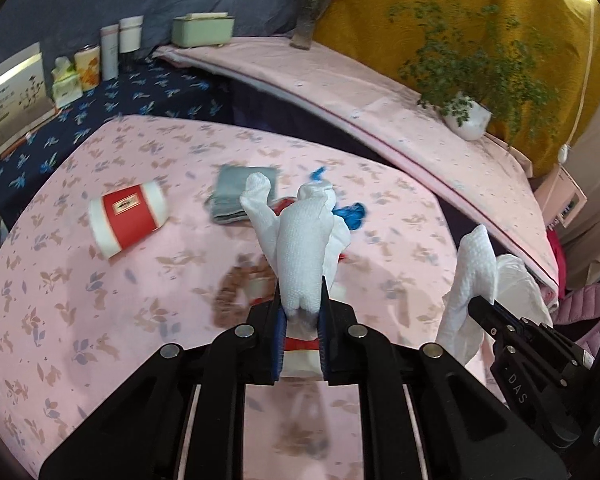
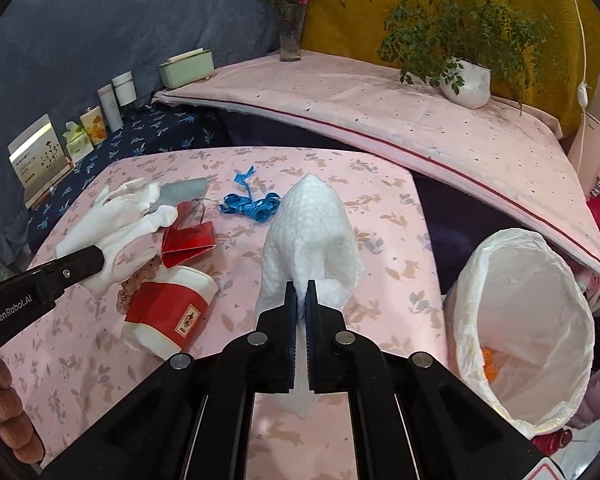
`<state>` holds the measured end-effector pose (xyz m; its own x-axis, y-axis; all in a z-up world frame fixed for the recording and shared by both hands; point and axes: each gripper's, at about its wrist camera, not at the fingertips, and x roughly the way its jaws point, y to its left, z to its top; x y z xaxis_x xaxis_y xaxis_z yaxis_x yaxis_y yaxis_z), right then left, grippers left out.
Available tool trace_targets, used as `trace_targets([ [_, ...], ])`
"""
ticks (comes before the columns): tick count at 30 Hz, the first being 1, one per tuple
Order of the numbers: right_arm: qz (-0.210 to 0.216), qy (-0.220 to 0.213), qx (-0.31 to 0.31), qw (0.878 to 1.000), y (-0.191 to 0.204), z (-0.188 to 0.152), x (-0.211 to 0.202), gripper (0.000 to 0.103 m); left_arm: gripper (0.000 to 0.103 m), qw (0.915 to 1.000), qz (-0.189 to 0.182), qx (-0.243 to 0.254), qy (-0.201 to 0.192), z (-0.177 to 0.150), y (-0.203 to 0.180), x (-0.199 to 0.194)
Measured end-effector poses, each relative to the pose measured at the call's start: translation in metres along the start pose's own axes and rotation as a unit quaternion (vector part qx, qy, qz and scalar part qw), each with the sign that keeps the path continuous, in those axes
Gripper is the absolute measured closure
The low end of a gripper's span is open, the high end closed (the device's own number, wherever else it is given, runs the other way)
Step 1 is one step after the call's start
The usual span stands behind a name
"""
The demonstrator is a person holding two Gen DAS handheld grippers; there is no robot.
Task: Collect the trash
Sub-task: 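Carry both items over the white trash bin and open both tools to drop them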
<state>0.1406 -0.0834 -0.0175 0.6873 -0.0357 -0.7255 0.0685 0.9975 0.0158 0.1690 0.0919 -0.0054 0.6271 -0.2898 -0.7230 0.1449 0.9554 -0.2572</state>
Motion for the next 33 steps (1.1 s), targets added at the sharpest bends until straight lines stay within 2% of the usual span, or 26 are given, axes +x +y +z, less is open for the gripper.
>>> trace_targets([
  [11, -0.044, -0.025, 0.047, 0.998, -0.081, -0.010, -0.041, 0.099, 0.090, 0.9960, -0.056, 0.069, -0.003, -0.007, -0.105, -0.007],
  [22, -0.088, -0.026, 0.086, 0.992, -0.157, -0.031, -0.061, 0.099, 0.090, 0.9839, -0.111, 0.138, 0.021, -0.027, -0.202, 0.006],
  [33, -0.114, -0.021, 0.118, 0.986, -0.203, -0.046, -0.066, 0.099, 0.089, 0.9724, -0.140, 0.184, 0.031, -0.039, -0.264, 0.018],
])
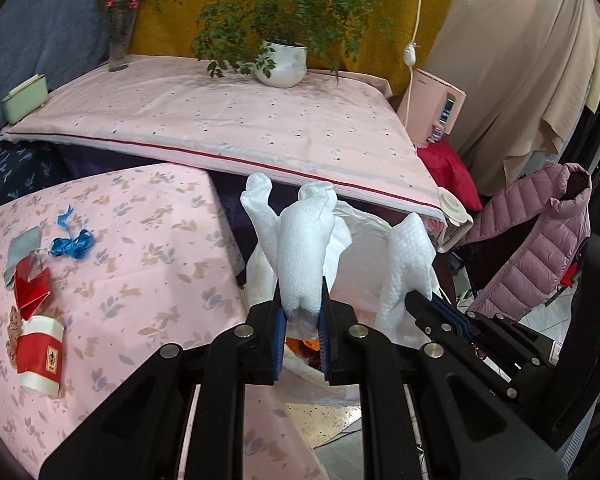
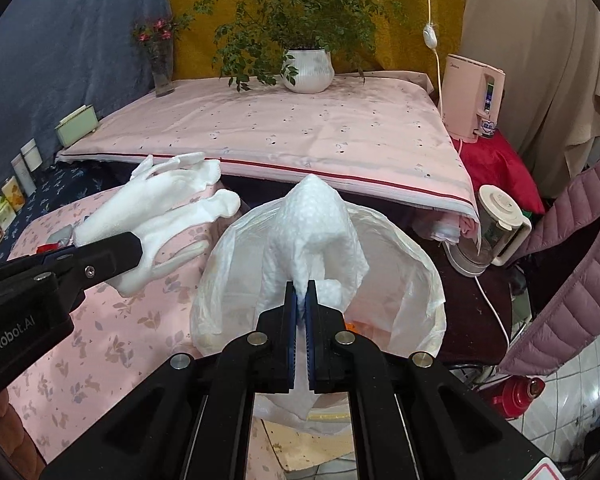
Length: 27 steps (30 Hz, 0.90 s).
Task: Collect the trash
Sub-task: 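Carry both items over the white trash bin and open both tools to drop them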
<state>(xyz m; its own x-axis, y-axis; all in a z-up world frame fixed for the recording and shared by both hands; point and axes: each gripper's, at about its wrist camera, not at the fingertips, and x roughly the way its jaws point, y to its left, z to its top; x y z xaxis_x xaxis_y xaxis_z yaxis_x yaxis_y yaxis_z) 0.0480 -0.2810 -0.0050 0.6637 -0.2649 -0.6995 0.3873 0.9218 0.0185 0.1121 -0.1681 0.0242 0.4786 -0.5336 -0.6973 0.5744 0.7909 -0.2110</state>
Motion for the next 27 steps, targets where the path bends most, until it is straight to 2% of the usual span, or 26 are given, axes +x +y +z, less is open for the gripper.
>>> trace_targets([
  [5, -0.011, -0.001, 0.006, 1.000, -0.007, 0.000, 0.001, 0.098, 0.085, 0.9999, -0.002, 0.008, 0.006, 0.002, -0.009, 0.008],
  [7, -0.015, -0.004, 0.010, 1.000, -0.009, 0.001, 0.001, 0.095, 0.070, 1.0000, 0.004, 0.006, 0.005, 0.003, -0.010, 0.009],
  [10, -0.014, -0.004, 0.017, 1.000, -0.011, 0.001, 0.000, 0.093, 0.057, 0.9999, 0.012, 0.004, -0.002, 0.003, -0.008, 0.007],
  [13, -0.017, -0.008, 0.023, 1.000, -0.014, 0.003, -0.002, 0.082, 0.056, 0.9999, 0.016, -0.001, -0.004, 0.004, -0.004, 0.005],
  [24, -0.017, -0.016, 0.009, 1.000, 0.000, 0.004, -0.011, 0.079, 0.056, 0.9991, 0.029, -0.028, -0.013, 0.001, 0.017, -0.010],
  [27, -0.013, -0.018, 0.005, 1.000, 0.007, 0.004, -0.015, 0.075, 0.056, 0.9987, 0.035, -0.033, -0.016, -0.001, 0.023, -0.015],
])
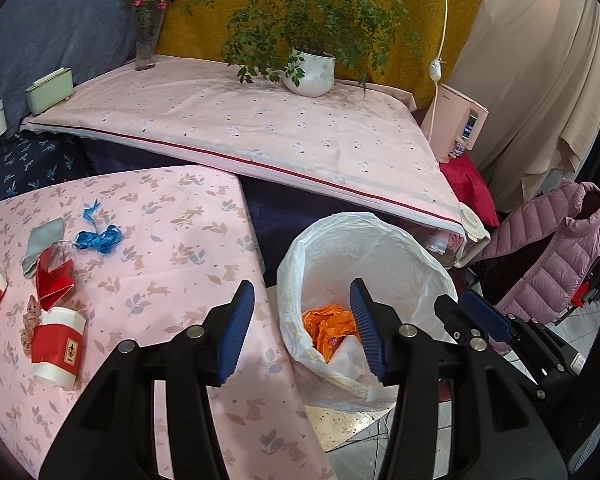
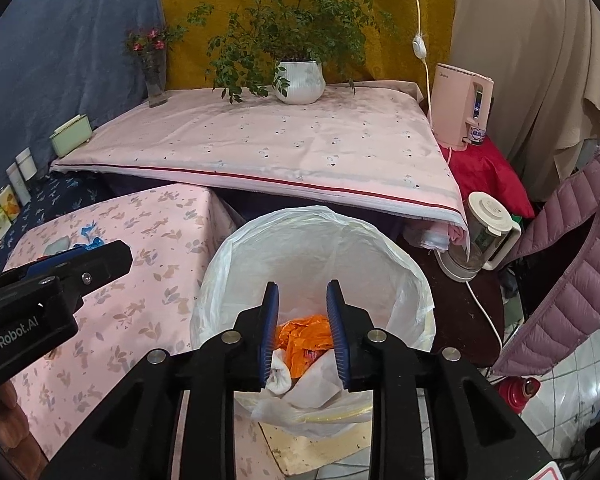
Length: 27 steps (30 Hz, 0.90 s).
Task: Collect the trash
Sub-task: 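Carry both items over the white trash bin and open both tools to drop them, then move both tools back over the table toward the red-and-white paper cup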
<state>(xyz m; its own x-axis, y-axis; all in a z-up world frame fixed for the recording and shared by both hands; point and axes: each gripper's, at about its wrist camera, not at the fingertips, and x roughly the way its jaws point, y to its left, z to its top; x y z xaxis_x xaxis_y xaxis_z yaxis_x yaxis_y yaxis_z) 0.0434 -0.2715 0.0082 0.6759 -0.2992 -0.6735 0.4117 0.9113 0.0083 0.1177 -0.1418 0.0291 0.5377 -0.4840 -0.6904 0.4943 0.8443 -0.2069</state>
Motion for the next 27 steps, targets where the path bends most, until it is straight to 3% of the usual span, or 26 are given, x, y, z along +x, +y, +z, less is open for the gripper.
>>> trace_targets([
  [14, 0.024, -0.006, -0.033, 0.999, 0.046, -0.002, -0.012, 0.067, 0.050, 0.9985, 0.032, -0.045, -0.009, -0.011, 0.050, -0.019],
  [18, 0.036, -0.005, -0.042, 0.998, 0.062, -0.004, -0.015, 0.066, 0.042, 0.9968, 0.042, -0.067, -0.011, -0.016, 0.072, -0.025],
  [21, 0.045, -0.004, -0.049, 0.998, 0.075, -0.006, -0.016, 0.065, 0.041, 0.9952, 0.052, -0.082, -0.013, -0.020, 0.091, -0.030],
  [27, 0.063, 0.001, -0.064, 0.996, 0.105, -0.013, -0.017, 0.056, 0.030, 0.9892, 0.081, -0.121, -0.013, -0.030, 0.137, -0.040],
])
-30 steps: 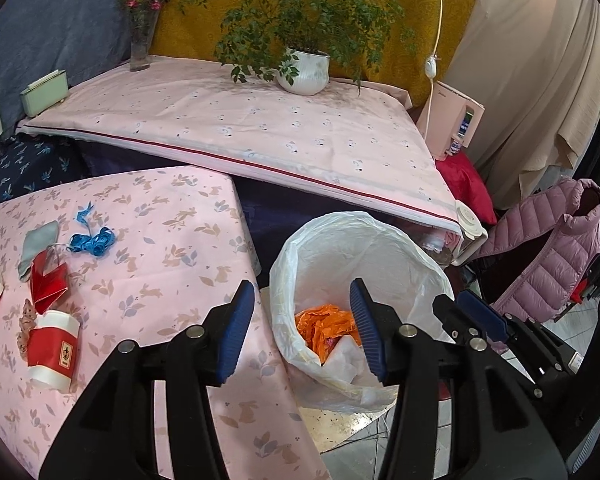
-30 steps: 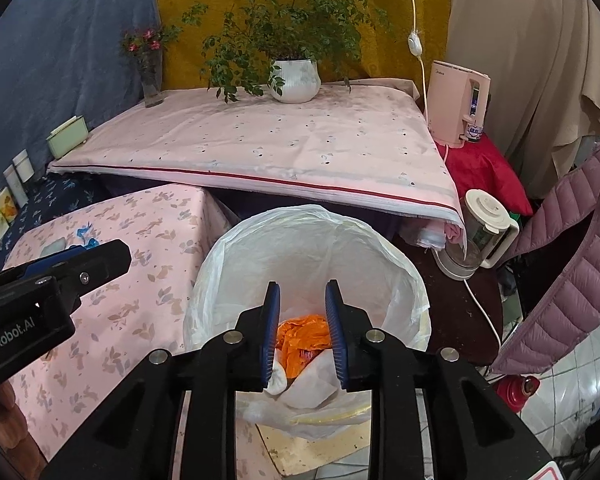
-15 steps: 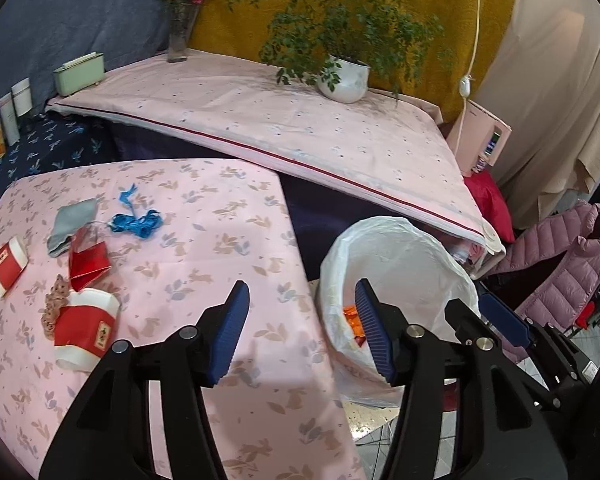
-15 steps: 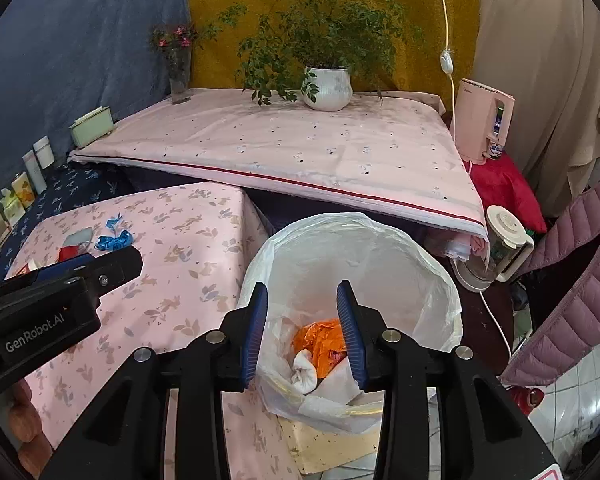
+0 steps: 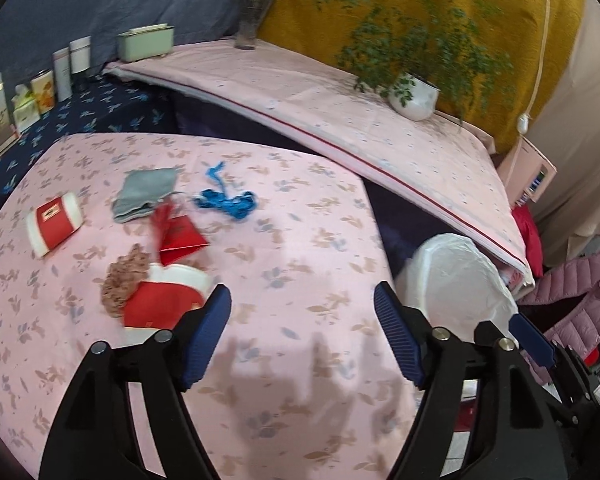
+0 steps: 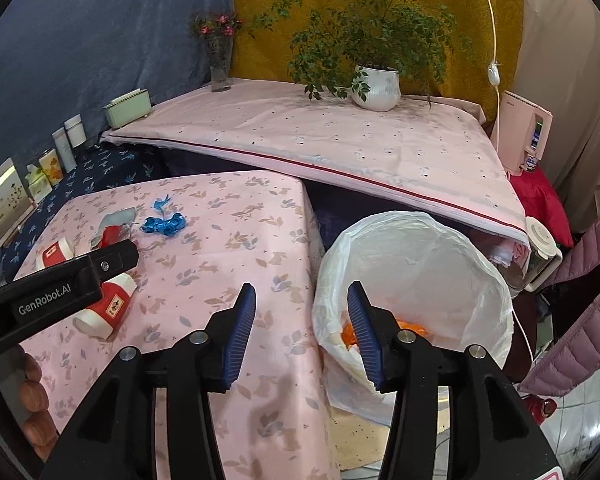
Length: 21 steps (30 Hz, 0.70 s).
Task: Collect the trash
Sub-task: 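Move both tools back over the table toward the red-and-white paper cup, then grasp the red-and-white paper cup with the right tool while the left tool grasps the scrunchie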
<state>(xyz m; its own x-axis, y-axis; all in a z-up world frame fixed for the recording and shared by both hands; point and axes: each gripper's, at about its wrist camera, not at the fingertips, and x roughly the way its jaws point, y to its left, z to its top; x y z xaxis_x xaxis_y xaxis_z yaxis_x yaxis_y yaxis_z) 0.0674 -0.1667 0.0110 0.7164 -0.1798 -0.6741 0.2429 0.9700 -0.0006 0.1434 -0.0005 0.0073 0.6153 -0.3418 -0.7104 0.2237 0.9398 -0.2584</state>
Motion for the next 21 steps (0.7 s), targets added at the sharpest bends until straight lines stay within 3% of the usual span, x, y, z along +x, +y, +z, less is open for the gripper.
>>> trace_targets([
  [2, 0.008, 0.003, -0.005, 1.000, 0.011, -0.002, 0.002, 0.055, 0.026, 0.9999, 0.014, -0.005, 0.001, 0.000, 0.016, 0.001],
  [10, 0.037, 0.020, -0.015, 0.999, 0.049, -0.008, 0.015, 0.052, 0.025, 0.9976, 0.058, -0.028, 0.023, -0.001, 0.084, 0.017],
  [17, 0.065, 0.038, -0.030, 0.997, 0.085, -0.014, 0.030, 0.052, 0.031, 0.9983, 0.039, -0.016, 0.040, 0.004, 0.113, 0.037],
  [21, 0.077, 0.051, -0.036, 0.995, 0.104, -0.017, 0.040, 0.052, 0.045, 0.9978, 0.014, -0.021, 0.061, 0.006, 0.121, 0.052],
])
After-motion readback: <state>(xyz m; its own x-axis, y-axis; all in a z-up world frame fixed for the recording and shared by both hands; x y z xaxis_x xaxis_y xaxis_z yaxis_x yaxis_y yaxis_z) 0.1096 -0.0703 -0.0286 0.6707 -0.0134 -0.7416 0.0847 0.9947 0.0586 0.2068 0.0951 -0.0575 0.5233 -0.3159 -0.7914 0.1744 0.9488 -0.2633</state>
